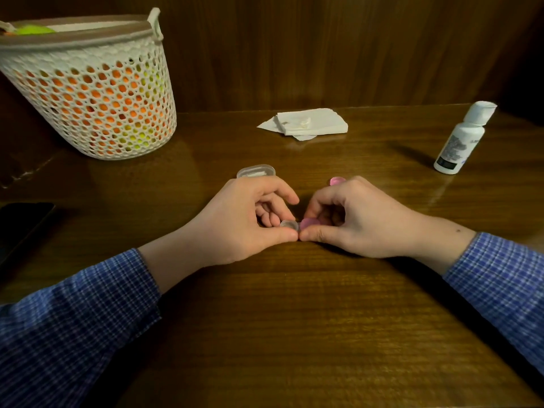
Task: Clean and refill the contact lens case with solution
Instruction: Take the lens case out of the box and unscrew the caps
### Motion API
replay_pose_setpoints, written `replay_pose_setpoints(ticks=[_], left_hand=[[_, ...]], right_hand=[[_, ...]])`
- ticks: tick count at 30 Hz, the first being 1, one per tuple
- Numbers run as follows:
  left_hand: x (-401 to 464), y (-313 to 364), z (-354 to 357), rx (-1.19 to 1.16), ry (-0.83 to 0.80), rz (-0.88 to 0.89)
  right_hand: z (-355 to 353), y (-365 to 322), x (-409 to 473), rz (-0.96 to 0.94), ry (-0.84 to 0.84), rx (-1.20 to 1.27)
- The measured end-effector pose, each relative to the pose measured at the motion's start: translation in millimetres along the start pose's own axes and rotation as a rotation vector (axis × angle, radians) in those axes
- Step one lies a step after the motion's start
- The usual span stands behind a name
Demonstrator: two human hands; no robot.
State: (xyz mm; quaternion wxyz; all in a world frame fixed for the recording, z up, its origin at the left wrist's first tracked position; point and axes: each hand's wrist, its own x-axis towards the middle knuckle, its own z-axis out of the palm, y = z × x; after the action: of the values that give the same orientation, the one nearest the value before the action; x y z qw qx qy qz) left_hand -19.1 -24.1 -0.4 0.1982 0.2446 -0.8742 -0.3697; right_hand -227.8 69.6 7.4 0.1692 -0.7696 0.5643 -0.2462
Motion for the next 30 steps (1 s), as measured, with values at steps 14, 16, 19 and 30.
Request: replay_pose_setpoints(ticks=[14, 16, 19, 30], left_hand=[[0.3, -0.8, -1.3, -0.026, -0.033, 0.001], [0.7, -0.9, -2.0, -0.029, -0.035, 0.001], [1.2, -0.8, -2.0, -0.034, -0.026, 0.004], [0.2, 0.6, -0.2, -0.054, -0.014, 0.009]], right_hand=[[-5.7, 5.8, 5.6, -0.041, -0.086, 0.059], [-5.2, 6.7, 5.0, -0.039, -0.074, 0.047], [-4.1, 5.9, 2.1, -0.051, -0.034, -0.015], [-2.4, 1.1, -3.8, 0.018, 0.055, 0.073]])
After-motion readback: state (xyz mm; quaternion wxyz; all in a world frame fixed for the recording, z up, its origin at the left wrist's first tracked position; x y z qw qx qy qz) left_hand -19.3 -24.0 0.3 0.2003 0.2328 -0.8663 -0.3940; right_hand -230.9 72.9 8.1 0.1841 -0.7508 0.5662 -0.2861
